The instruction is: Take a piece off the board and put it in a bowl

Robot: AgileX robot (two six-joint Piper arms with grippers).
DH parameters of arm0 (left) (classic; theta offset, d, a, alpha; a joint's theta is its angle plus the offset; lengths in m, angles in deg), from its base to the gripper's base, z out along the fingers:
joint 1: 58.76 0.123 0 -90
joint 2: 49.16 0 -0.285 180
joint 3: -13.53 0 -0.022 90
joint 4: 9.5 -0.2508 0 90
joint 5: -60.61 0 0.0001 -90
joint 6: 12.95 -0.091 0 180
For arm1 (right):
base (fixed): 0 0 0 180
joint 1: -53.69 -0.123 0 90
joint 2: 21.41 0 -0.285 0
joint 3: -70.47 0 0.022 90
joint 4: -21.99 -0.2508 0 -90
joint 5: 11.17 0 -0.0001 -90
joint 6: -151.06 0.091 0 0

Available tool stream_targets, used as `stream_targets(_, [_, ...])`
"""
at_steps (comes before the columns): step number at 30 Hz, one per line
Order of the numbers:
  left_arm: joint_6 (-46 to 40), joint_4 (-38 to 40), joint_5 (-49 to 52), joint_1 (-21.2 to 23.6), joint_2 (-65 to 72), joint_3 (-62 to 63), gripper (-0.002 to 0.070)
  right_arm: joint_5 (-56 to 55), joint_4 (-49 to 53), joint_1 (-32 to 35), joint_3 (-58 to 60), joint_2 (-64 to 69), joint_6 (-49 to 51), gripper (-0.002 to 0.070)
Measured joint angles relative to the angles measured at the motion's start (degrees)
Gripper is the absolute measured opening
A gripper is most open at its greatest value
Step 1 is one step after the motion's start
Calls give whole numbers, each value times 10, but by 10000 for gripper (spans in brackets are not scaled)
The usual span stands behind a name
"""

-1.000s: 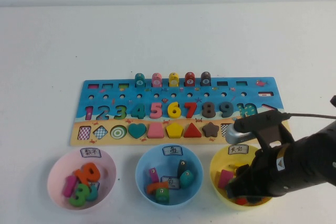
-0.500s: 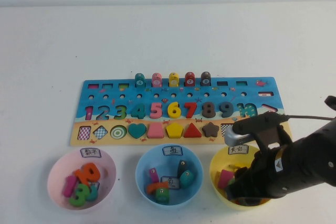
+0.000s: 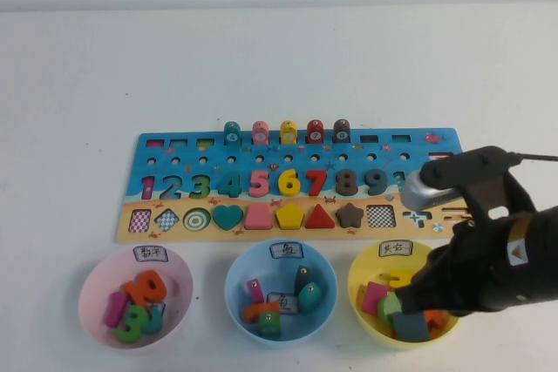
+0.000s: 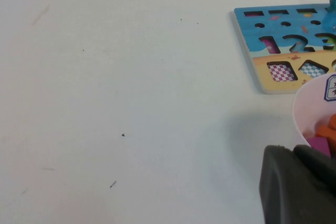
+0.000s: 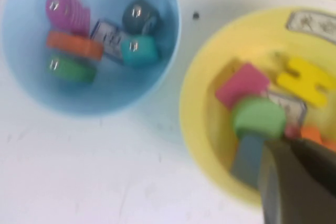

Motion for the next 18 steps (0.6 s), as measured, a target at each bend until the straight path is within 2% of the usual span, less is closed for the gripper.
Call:
stream_targets(7, [0,0,0,0,0,0,-4,86,2,0,11,-95,-1,-12])
stream_targets(18, [0,0,0,0,0,0,-4,96,5,0,119,-259,-56,-15])
